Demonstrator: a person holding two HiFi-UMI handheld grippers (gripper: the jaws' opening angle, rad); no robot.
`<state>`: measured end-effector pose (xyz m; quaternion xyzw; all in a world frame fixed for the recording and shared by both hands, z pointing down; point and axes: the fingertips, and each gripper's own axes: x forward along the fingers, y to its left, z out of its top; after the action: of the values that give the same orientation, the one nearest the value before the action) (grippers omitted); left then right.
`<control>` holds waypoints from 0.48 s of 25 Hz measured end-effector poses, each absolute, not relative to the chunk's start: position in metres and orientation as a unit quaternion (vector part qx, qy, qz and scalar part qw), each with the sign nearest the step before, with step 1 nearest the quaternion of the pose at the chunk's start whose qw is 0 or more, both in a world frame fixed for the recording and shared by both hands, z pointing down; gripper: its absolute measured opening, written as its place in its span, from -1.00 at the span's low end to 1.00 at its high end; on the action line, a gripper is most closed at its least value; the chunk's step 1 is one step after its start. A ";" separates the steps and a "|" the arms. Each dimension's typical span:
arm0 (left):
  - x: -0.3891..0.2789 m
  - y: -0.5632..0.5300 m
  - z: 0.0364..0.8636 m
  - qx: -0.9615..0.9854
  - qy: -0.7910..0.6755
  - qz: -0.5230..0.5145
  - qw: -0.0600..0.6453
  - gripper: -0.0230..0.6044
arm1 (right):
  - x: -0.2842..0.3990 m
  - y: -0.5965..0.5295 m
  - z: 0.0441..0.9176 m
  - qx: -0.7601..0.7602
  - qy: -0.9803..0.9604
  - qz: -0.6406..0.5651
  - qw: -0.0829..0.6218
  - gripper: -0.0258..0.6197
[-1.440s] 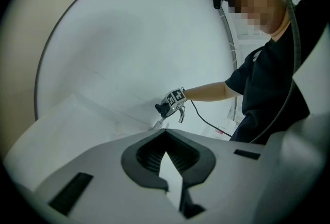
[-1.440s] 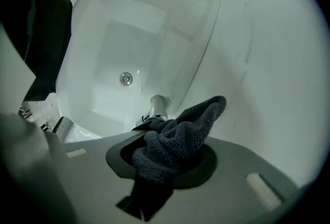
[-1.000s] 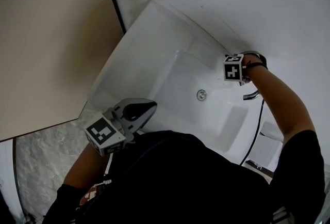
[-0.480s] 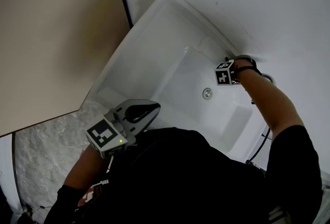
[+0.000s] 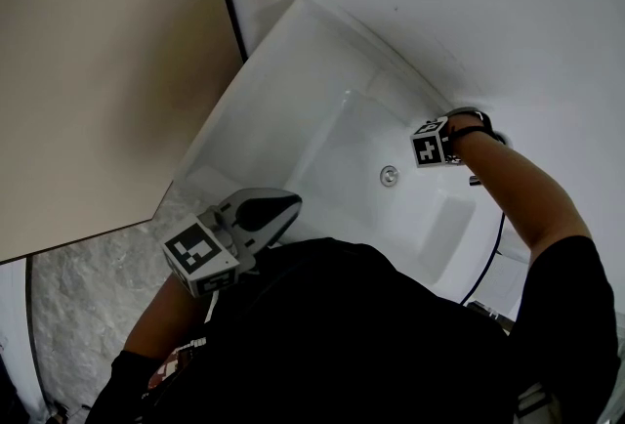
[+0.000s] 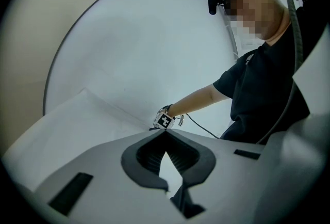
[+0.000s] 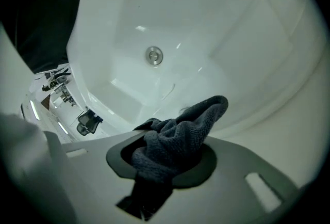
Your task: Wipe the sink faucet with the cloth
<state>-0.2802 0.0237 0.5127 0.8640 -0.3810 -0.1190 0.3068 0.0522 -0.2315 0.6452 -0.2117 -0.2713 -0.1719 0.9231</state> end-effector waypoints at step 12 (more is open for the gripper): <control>-0.227 0.001 0.468 0.888 -0.338 -0.094 0.297 -0.95 | -0.078 -0.207 0.404 0.104 -0.809 -0.083 0.573 -0.59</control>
<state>-0.2271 0.0007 0.4677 0.8882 -0.3380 -0.0936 0.2967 -0.0779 -0.2067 0.4039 0.1041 -0.8086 -0.0827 0.5731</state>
